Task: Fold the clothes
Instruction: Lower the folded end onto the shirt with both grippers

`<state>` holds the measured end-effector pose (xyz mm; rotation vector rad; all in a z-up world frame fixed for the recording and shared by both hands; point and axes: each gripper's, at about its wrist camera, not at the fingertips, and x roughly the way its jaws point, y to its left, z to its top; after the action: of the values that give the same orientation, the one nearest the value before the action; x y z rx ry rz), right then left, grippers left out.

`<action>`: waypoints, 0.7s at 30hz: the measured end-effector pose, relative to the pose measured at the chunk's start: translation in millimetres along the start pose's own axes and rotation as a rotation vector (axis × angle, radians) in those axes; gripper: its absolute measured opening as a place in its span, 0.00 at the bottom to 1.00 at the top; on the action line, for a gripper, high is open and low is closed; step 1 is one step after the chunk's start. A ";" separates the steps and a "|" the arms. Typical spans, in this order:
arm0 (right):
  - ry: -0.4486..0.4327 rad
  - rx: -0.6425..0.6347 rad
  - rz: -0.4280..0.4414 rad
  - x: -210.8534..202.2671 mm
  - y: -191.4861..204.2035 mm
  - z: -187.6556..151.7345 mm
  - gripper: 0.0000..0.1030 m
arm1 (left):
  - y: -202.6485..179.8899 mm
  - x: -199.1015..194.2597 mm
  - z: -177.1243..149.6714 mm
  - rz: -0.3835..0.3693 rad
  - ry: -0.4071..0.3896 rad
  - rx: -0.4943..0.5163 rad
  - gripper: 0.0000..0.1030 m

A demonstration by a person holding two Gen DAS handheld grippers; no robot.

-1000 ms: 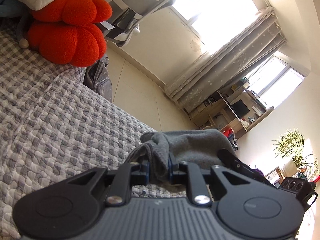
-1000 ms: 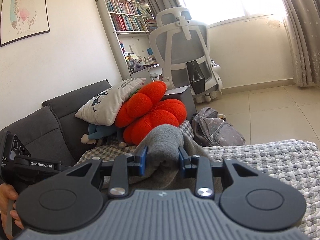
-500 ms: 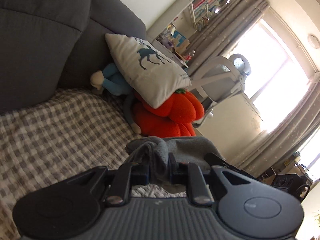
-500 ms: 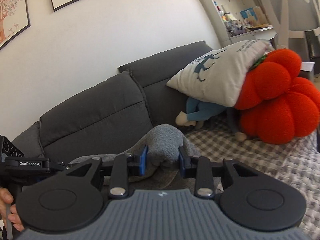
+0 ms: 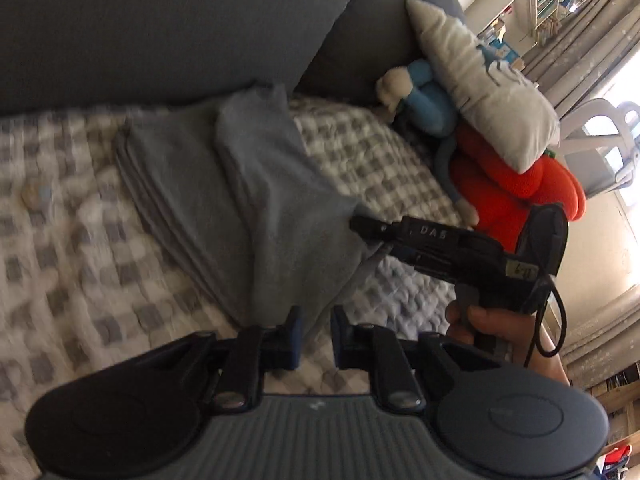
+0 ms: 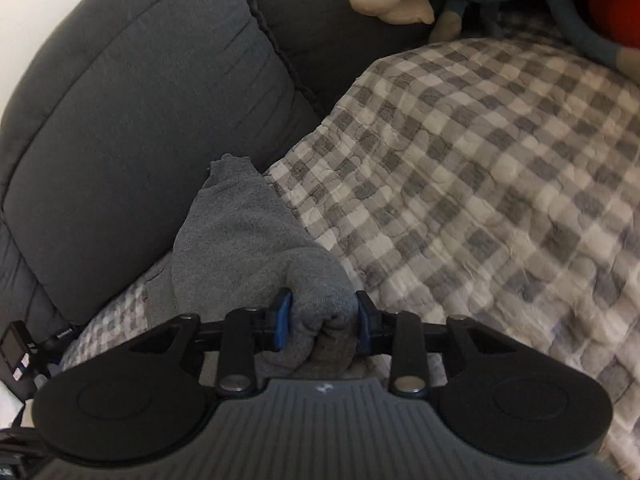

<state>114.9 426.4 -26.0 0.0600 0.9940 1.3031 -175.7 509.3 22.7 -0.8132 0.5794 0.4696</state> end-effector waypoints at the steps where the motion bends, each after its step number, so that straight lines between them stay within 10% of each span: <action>1: -0.036 0.032 0.058 -8.1 -10.2 -7.8 0.34 | 3.9 6.2 -6.7 -0.002 0.017 -0.004 0.13; 16: -0.118 -0.011 -0.007 -58.5 16.3 -11.3 0.40 | 24.9 -11.2 -20.5 -0.019 0.022 -0.043 0.14; 21: -0.171 -0.142 -0.058 -56.9 40.7 -11.0 0.40 | 22.2 -16.4 -11.3 -0.037 -0.049 -0.087 0.39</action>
<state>80.5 387.9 22.4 0.0329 0.7504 1.2896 -204.5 511.1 15.1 -0.8917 0.5005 0.4825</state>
